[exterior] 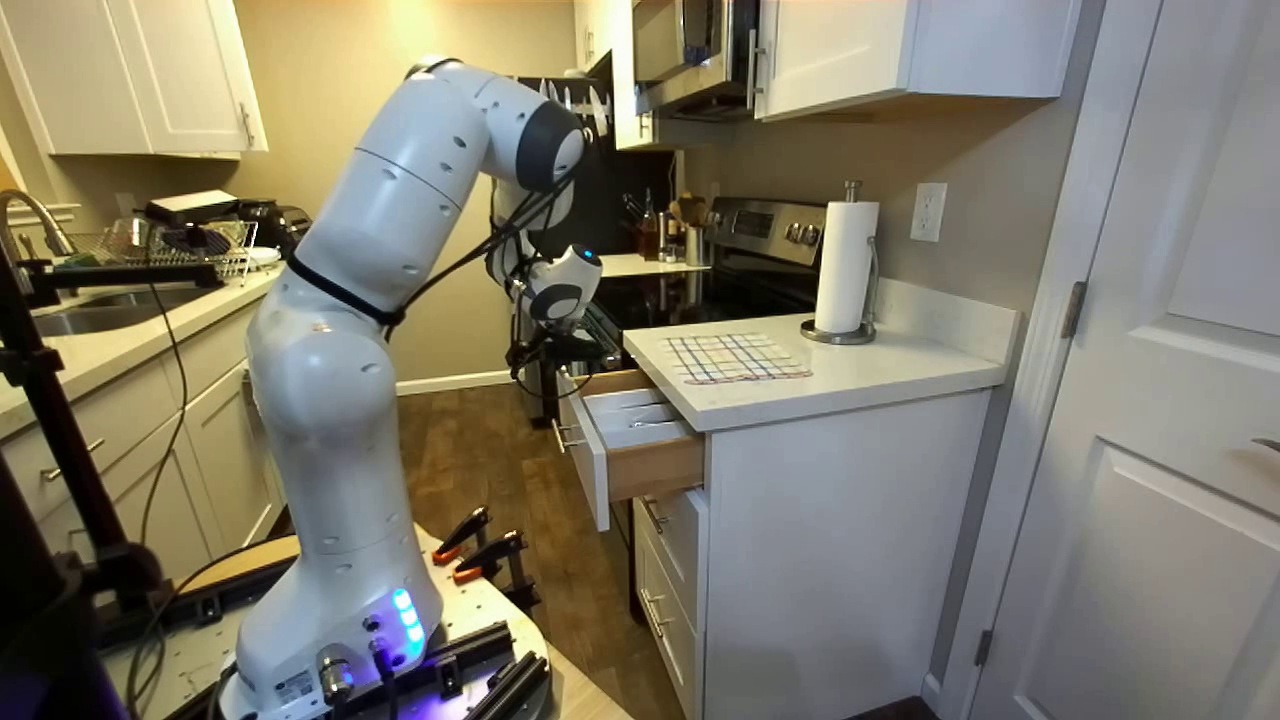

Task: Close the first top drawer

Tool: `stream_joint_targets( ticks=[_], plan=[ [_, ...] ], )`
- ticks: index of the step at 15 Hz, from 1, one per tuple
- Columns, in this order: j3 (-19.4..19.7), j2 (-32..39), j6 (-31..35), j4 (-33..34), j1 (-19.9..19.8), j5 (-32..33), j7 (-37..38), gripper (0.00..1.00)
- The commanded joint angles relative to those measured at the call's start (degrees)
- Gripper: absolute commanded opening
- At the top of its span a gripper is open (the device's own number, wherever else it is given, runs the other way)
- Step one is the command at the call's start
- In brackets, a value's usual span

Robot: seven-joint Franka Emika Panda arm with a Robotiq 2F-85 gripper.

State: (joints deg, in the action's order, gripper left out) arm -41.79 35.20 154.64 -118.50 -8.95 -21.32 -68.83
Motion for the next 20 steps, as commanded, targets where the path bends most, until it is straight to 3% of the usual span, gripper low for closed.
stream_joint_targets(
  ticks=[1,7,11,13,16,18,19,20],
  plan=[
    [4.0,-3.0,0.8,-1.8,2.8,3.1,2.0,1.0],
    [14.5,-6.6,14.5,-4.4,12.3,13.5,6.0,1.0],
    [23.9,-8.1,26.7,-6.5,19.3,22.9,13.9,1.0],
    [31.4,-8.9,33.1,-7.2,24.7,26.9,20.1,1.0],
    [45.8,-9.6,42.0,-8.0,37.5,20.0,19.1,1.0],
    [42.6,-10.4,40.8,-8.8,35.6,19.0,20.2,1.0],
    [38.4,-11.2,38.8,-9.1,31.7,25.1,26.2,1.0],
    [33.0,-11.4,38.5,-9.4,28.0,22.9,24.4,1.0]
  ],
)
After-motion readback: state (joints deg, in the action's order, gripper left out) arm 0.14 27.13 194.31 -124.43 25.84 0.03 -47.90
